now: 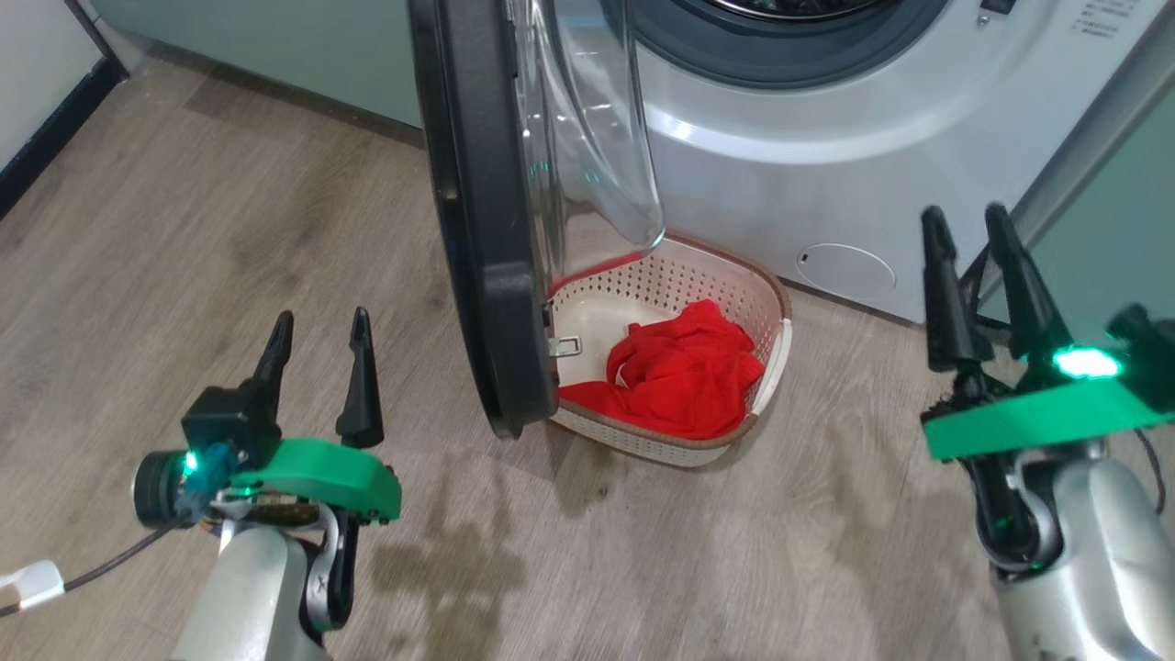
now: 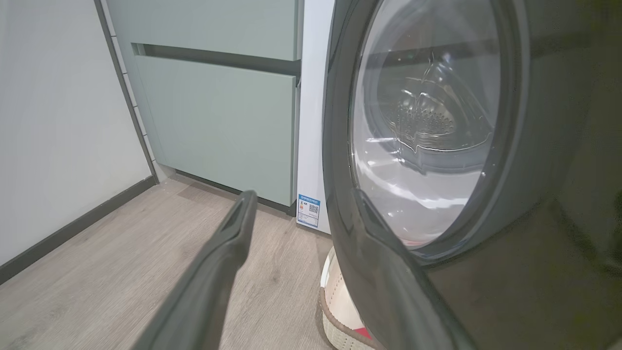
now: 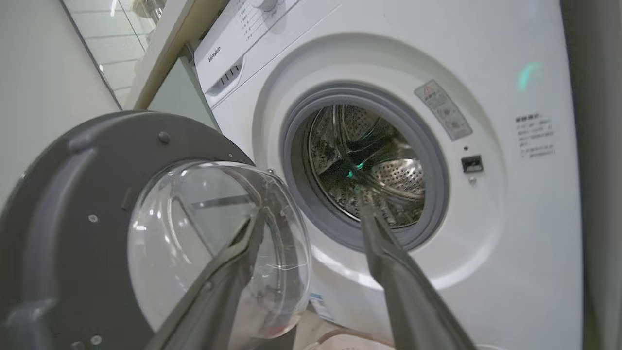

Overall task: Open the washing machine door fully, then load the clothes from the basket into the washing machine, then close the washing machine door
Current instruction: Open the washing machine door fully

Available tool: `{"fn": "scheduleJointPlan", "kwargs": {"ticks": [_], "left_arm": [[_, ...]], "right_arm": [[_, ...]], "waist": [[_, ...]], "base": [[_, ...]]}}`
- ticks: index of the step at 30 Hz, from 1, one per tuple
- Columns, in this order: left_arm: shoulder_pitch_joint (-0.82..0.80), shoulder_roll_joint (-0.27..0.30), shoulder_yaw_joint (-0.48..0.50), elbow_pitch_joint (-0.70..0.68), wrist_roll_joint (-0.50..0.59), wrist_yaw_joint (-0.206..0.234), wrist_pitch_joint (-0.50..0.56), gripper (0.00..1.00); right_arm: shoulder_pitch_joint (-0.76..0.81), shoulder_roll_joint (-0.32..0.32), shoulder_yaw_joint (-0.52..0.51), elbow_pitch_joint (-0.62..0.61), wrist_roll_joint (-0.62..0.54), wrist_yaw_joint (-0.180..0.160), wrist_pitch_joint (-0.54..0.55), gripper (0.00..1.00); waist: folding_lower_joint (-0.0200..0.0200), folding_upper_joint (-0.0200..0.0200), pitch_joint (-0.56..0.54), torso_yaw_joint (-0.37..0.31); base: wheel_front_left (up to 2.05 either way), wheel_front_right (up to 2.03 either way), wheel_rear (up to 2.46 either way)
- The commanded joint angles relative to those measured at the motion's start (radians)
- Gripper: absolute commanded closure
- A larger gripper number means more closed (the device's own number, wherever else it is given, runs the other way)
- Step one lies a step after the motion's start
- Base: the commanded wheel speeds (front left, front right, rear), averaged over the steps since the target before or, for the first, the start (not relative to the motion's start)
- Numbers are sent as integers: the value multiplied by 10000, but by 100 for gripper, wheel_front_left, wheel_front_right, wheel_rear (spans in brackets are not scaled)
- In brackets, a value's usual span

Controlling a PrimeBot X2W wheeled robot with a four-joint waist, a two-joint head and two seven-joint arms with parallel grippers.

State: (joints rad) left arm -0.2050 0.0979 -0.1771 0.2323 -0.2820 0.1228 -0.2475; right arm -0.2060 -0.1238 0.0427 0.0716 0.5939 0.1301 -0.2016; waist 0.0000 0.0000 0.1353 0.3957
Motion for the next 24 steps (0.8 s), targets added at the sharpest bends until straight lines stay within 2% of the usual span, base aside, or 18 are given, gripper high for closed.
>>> {"fn": "scheduleJointPlan", "kwargs": {"ticks": [1, 5, 10, 17, 24], "left_arm": [[-208, 244, 376, -395, -89, 77, -14, 0], [-191, 285, 381, -466, -108, 123, 1, 0], [-180, 319, 359, -490, -143, 165, 6, 0], [-117, 401, 338, -517, -178, 220, 17, 0], [-82, 464, 296, -555, -192, 267, 42, 0]], "right_arm": [[-300, 95, 176, -344, -702, 6, -47, 0], [-323, 380, 271, -332, -2529, 6, 17, 0], [31, 611, 447, 127, -3894, 6, -83, 0], [375, 718, 716, 824, -4432, 6, -260, 0], [355, 732, 925, 1040, -4381, 6, -375, 0]], "waist": [[0, 0, 4, -17], [0, 0, 8, -31], [0, 0, -24, -17], [0, 0, -50, -100], [0, 0, -105, -127]], "base": [[0, 0, 0], [0, 0, 0], [0, 0, 0], [0, 0, 0], [0, 0, 0]]}}
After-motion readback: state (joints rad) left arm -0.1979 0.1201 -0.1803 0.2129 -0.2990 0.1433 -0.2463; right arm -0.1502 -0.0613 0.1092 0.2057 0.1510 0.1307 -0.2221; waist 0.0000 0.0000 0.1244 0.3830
